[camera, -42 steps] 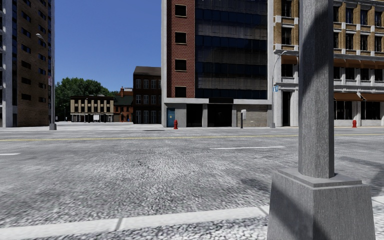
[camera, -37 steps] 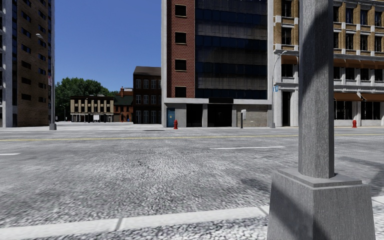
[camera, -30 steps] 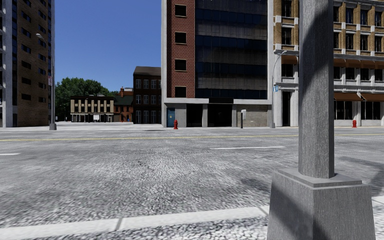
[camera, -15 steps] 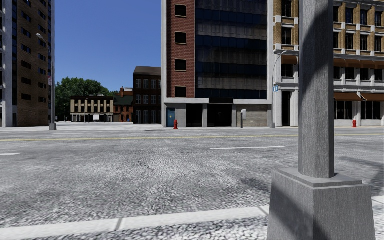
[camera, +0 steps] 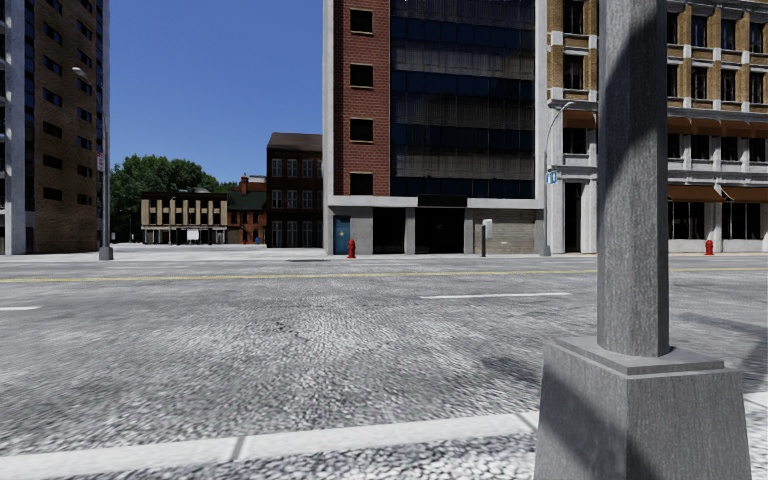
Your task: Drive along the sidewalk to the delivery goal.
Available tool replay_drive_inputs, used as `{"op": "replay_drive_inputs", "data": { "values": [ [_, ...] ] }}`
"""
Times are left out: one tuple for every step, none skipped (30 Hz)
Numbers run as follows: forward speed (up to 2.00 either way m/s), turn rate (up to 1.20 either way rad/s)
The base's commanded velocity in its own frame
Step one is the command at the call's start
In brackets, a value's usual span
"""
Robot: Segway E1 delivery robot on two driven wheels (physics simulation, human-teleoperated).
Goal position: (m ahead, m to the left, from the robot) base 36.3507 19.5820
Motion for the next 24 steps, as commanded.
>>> {"op": "replay_drive_inputs", "data": {
  "values": [
    [0.0, 0.03],
    [0.0, 0.03],
    [0.0, 0.09],
    [0.0, 0.09],
    [-0.08, 0.16],
    [-0.32, 0.25],
    [-0.41, 0.31],
    [-0.41, 0.31],
    [-0.43, 0.35],
    [-0.44, 0.37],
    [-0.44, 0.42],
    [-0.44, 0.46],
    [-0.44, 0.46],
    [-0.44, 0.47],
    [-0.51, 0.47],
    [-0.57, 0.49],
    [-0.57, 0.49],
    [-0.59, 0.55],
    [-0.59, 0.57],
    [-0.59, 0.58],
    [-0.59, 0.58],
    [-0.59, 0.58],
    [-0.59, 0.59],
    [-0.59, 0.59]
  ]
}}
